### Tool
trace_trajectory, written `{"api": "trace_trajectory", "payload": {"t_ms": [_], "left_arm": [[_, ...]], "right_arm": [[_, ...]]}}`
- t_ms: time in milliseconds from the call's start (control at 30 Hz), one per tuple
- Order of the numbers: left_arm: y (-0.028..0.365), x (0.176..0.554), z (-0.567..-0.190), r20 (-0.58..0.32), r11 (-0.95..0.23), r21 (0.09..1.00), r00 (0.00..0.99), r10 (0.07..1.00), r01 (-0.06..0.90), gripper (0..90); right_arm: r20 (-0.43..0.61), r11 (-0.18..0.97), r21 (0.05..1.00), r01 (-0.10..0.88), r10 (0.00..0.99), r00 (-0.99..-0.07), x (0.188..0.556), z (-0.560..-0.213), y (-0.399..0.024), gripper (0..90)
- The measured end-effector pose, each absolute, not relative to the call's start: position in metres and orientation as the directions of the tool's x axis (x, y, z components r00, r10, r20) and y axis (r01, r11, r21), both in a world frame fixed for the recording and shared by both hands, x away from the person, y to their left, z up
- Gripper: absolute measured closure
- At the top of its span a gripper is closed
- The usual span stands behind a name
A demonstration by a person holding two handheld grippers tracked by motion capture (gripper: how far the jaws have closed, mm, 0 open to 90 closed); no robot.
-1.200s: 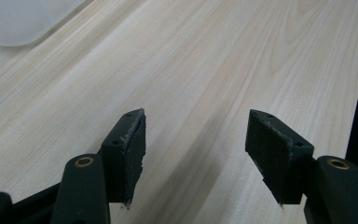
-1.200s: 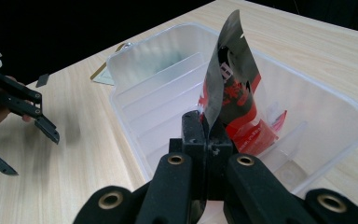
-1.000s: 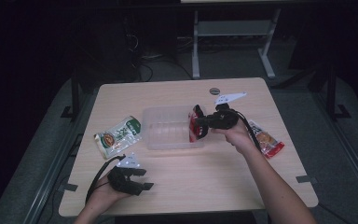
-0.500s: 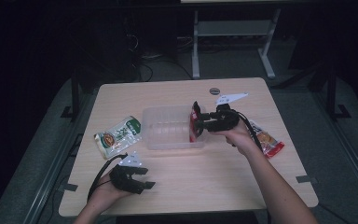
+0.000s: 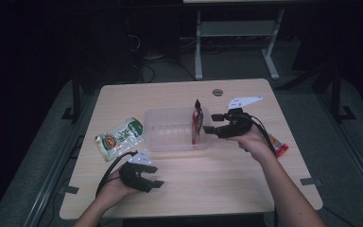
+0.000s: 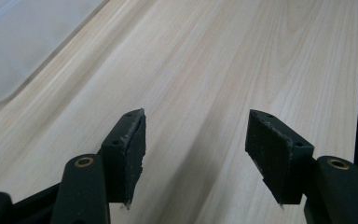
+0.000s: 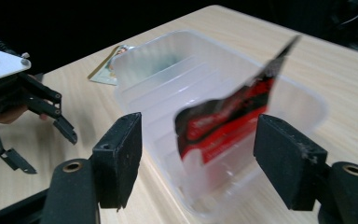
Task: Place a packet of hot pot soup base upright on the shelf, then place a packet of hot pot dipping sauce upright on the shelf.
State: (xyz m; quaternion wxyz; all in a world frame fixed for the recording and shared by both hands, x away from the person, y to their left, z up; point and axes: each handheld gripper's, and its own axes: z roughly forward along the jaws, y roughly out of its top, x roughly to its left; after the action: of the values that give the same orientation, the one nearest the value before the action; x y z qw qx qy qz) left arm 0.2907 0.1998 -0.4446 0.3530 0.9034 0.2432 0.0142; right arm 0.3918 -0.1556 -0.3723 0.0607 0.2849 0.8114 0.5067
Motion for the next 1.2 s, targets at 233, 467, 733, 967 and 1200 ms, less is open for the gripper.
{"api": "trace_trajectory", "payload": {"t_ms": [233, 467, 733, 967, 1200], "left_arm": [[0.192, 0.297, -0.444, -0.135, -0.652, 0.645, 0.899, 0.417, 0.399, 37.8], [0.187, 0.299, -0.445, -0.143, -0.645, 0.652, 0.9, 0.411, 0.398, 37.8], [0.186, 0.3, -0.445, -0.144, -0.651, 0.648, 0.902, 0.406, 0.396, 37.7], [0.185, 0.299, -0.446, -0.151, -0.648, 0.645, 0.899, 0.411, 0.405, 37.7], [0.184, 0.3, -0.446, -0.146, -0.657, 0.641, 0.903, 0.404, 0.398, 37.7]], "right_arm": [[0.18, 0.31, 0.85, 0.426, 0.589, -0.788, 0.389, -0.376, -0.181, 33.1], [0.14, 0.3, 0.837, 0.459, 0.693, -0.708, 0.388, -0.377, -0.214, 33.8], [0.128, 0.252, 0.817, 0.518, 0.798, -0.589, 0.394, -0.389, -0.261, 39.1], [0.108, 0.25, 0.774, 0.581, 0.853, -0.511, 0.399, -0.402, -0.288, 54.9], [0.081, 0.255, 0.734, 0.629, 0.887, -0.454, 0.403, -0.422, -0.307, 81.9]]}}
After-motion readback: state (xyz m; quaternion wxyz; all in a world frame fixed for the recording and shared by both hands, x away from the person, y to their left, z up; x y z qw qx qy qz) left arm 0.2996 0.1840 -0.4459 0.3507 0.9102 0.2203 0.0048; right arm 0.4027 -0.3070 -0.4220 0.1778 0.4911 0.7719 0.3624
